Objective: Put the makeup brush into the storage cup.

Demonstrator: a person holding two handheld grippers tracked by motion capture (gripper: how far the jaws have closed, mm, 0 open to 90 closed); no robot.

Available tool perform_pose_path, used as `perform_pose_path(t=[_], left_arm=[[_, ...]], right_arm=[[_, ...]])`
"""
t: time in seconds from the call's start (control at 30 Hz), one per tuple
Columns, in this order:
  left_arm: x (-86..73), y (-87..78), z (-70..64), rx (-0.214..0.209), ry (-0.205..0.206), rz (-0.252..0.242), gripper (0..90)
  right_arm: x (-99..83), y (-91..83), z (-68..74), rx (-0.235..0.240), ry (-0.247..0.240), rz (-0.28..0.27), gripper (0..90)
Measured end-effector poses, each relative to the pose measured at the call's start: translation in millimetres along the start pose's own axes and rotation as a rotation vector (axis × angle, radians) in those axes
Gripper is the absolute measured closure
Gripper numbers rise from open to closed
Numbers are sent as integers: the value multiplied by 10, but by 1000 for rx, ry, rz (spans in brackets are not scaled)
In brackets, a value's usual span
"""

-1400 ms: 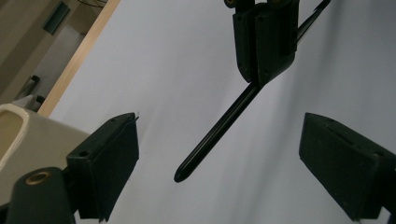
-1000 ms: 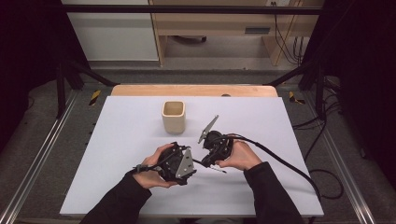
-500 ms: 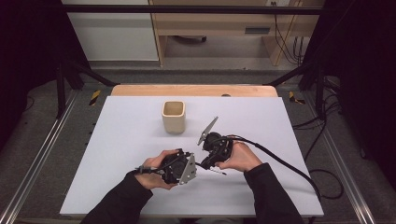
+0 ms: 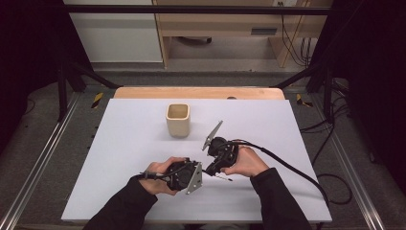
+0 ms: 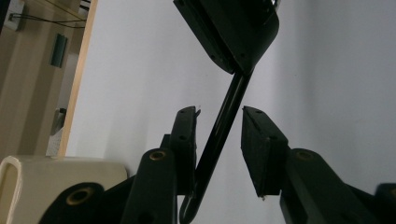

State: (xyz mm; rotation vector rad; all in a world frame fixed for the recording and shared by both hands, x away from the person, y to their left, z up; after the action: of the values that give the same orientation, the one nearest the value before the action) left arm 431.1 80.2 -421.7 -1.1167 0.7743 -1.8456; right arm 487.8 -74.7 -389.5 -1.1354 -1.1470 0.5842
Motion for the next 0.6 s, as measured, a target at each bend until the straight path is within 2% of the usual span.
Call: perform_pose_path(t=[0.23,0.47,0.6], left_arm=[[15,-6,-8,-2,26,12,743],[22,6,-34,-12,59,35,773],[21,15,-40,-17,62,40,782]], right_arm=[[-3,0,15,10,0,5,841],[-3,14,22,19,-3,11,841],[-1,26,23,23,-1,9,840]])
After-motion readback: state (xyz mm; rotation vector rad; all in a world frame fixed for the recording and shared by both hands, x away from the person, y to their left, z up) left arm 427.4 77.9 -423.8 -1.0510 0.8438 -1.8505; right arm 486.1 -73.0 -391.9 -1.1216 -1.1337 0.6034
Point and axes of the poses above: each handheld gripper's, and its own axes: y roughly forward along the jaws, x roughly out of its top, z roughly to its left, the point moved 1 cm from there along y, roughly forward along the jaws, and after that the axes turned 14 degrees about -x, right-handed, at the moved point
